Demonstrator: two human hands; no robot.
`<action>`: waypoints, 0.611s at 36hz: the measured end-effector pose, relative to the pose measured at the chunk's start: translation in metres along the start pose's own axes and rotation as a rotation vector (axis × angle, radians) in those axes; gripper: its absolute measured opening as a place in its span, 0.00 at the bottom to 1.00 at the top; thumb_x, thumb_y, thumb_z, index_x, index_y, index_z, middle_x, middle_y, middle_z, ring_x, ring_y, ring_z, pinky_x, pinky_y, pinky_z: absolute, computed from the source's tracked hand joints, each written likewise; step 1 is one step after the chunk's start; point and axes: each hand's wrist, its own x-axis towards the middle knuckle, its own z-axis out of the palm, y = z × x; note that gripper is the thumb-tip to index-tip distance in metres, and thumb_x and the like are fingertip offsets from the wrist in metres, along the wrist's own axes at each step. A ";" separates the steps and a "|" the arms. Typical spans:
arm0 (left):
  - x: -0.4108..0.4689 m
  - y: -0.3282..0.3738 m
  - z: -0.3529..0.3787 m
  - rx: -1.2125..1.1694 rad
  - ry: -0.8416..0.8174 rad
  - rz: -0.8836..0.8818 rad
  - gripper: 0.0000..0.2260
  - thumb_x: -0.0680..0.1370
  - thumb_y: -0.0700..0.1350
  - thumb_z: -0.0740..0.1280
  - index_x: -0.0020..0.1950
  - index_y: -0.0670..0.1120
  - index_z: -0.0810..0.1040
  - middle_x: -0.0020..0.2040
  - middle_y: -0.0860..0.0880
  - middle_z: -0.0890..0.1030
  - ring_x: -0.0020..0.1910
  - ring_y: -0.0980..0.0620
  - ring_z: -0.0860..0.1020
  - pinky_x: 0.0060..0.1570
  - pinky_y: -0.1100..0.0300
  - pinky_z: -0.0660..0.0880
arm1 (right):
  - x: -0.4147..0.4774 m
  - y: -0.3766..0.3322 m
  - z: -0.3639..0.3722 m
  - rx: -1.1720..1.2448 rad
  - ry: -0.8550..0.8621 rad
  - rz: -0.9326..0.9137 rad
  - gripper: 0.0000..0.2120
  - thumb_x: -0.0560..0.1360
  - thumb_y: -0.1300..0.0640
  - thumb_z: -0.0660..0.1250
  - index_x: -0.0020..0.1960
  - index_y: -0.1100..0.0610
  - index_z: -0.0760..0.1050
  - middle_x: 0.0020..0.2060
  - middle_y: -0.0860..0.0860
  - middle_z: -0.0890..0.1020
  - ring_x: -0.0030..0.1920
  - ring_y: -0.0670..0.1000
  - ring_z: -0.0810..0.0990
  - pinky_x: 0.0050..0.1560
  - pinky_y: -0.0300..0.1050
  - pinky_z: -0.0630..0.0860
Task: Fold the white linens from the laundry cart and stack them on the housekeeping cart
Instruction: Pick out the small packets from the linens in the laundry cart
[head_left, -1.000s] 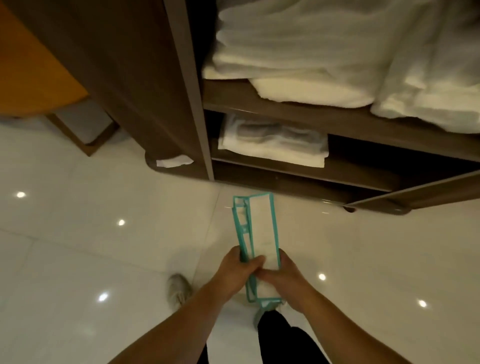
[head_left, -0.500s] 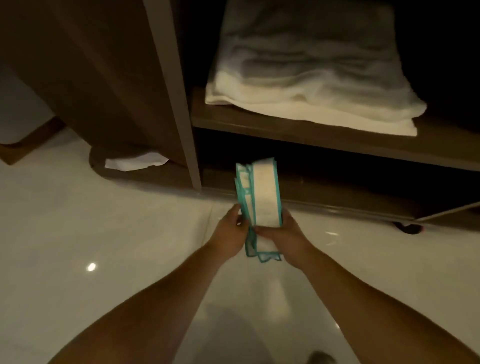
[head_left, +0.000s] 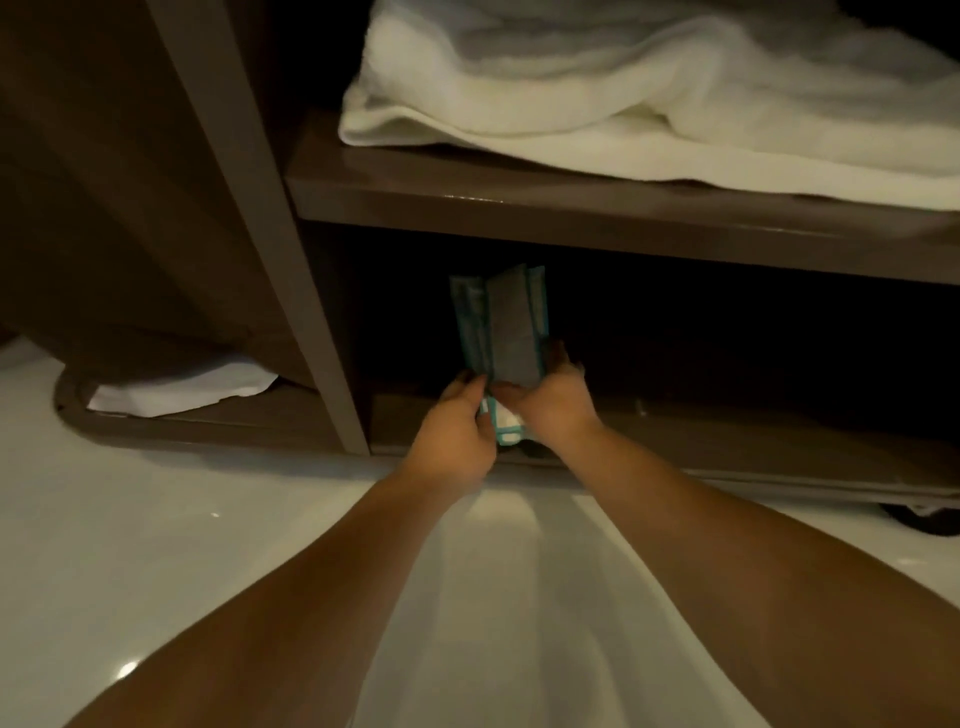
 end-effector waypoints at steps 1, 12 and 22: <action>-0.001 0.000 0.001 0.029 -0.017 0.027 0.25 0.80 0.37 0.61 0.76 0.44 0.62 0.76 0.48 0.61 0.73 0.49 0.63 0.70 0.68 0.56 | 0.000 -0.002 -0.004 -0.066 -0.017 -0.003 0.48 0.67 0.45 0.76 0.77 0.55 0.54 0.70 0.61 0.63 0.67 0.62 0.69 0.65 0.49 0.70; 0.024 -0.007 0.004 0.415 -0.071 0.153 0.23 0.78 0.37 0.62 0.73 0.49 0.68 0.77 0.49 0.61 0.74 0.46 0.62 0.73 0.55 0.61 | 0.005 0.035 -0.040 -0.677 -0.232 -0.302 0.29 0.79 0.43 0.60 0.77 0.50 0.59 0.78 0.56 0.51 0.77 0.56 0.49 0.74 0.47 0.56; 0.022 0.000 0.009 0.543 -0.133 0.168 0.28 0.78 0.36 0.59 0.77 0.49 0.60 0.79 0.48 0.51 0.78 0.49 0.48 0.76 0.58 0.49 | 0.011 0.040 -0.039 -0.875 -0.255 -0.183 0.30 0.81 0.38 0.45 0.78 0.46 0.41 0.77 0.53 0.38 0.77 0.58 0.37 0.75 0.60 0.42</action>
